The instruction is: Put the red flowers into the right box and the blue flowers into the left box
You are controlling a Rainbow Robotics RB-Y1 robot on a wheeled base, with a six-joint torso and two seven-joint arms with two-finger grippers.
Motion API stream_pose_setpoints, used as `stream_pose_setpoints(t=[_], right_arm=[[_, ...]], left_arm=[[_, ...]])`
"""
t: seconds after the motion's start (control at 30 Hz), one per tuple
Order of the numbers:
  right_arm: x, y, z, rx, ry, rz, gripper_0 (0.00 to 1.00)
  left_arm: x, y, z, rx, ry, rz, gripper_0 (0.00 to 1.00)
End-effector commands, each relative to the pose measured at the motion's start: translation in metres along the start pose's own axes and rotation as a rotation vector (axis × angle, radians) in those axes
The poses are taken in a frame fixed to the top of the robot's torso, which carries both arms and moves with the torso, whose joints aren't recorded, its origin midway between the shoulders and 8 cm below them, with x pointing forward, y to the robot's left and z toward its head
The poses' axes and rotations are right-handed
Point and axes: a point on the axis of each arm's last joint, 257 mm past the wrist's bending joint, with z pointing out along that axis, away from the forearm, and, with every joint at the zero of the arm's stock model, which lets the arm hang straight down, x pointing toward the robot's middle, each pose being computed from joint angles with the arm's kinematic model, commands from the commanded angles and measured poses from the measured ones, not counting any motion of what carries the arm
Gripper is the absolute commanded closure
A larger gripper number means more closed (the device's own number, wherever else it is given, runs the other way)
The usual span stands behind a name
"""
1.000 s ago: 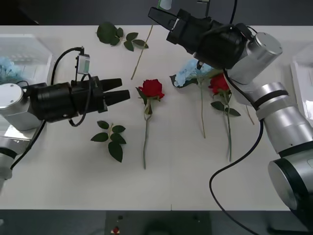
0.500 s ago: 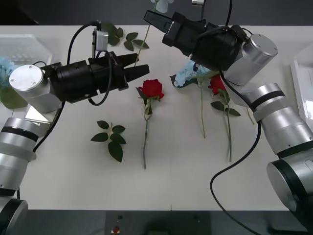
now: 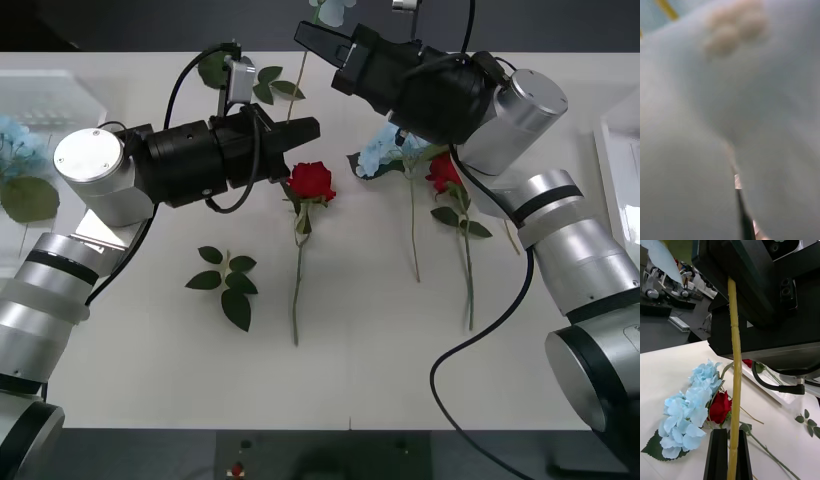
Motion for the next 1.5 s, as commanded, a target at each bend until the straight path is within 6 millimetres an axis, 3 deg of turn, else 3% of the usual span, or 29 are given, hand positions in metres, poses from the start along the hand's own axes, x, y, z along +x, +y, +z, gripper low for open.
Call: stream_pose_setpoints(t=[0.03, 0.17, 0.2, 0.23, 0.3, 0.37, 0.6, 0.73, 0.97, 1.1, 1.27, 1.4, 1.5], right_arm=[[-0.02, 0.009, 0.005, -0.018, -0.017, -0.064, 1.0], [-0.022, 0.006, 0.002, -0.011, -0.013, -0.071, 0.99], [-0.022, 0.005, 0.002, -0.009, -0.01, -0.074, 0.87], [-0.019, 0.003, 0.0, 0.001, 0.004, -0.086, 0.6], [-0.016, -0.003, -0.003, 0.017, 0.031, -0.112, 0.29], [-0.018, -0.006, -0.008, 0.028, 0.039, -0.123, 0.15], [-0.023, -0.01, -0.019, 0.035, 0.062, -0.15, 0.07], [-0.017, -0.015, -0.028, 0.05, 0.123, -0.179, 0.03], [-0.01, -0.038, -0.064, 0.115, 0.271, -0.284, 0.01], [0.001, -0.064, -0.1, 0.187, 0.455, -0.389, 0.01], [0.014, -0.095, -0.149, 0.321, 0.641, -0.364, 0.01], [0.01, -0.129, -0.204, 0.499, 0.788, -0.348, 0.01], [0.007, -0.149, -0.243, 0.599, 0.888, -0.339, 0.01]], left_arm=[[-0.019, 0.001, 0.001, 0.001, -0.022, 0.01, 1.0], [-0.019, 0.002, 0.0, 0.0, -0.019, -0.003, 1.0], [-0.02, 0.002, 0.0, -0.001, -0.019, -0.004, 1.0], [-0.02, 0.002, -0.001, -0.001, -0.02, -0.01, 1.0], [-0.02, 0.003, -0.001, -0.002, -0.019, -0.018, 1.0], [-0.021, 0.004, -0.002, -0.004, -0.022, -0.029, 1.0], [-0.026, 0.011, -0.011, -0.015, -0.015, -0.075, 1.0], [-0.022, 0.028, -0.04, -0.039, 0.065, -0.148, 1.0], [-0.017, 0.059, -0.111, -0.128, 0.203, -0.297, 1.0], [-0.025, 0.091, -0.163, -0.256, 0.239, -0.323, 1.0], [-0.041, 0.135, -0.229, -0.461, 0.275, -0.25, 1.0], [-0.056, 0.178, -0.29, -0.706, 0.333, -0.128, 1.0], [-0.07, 0.199, -0.325, -0.853, 0.351, -0.044, 1.0]])
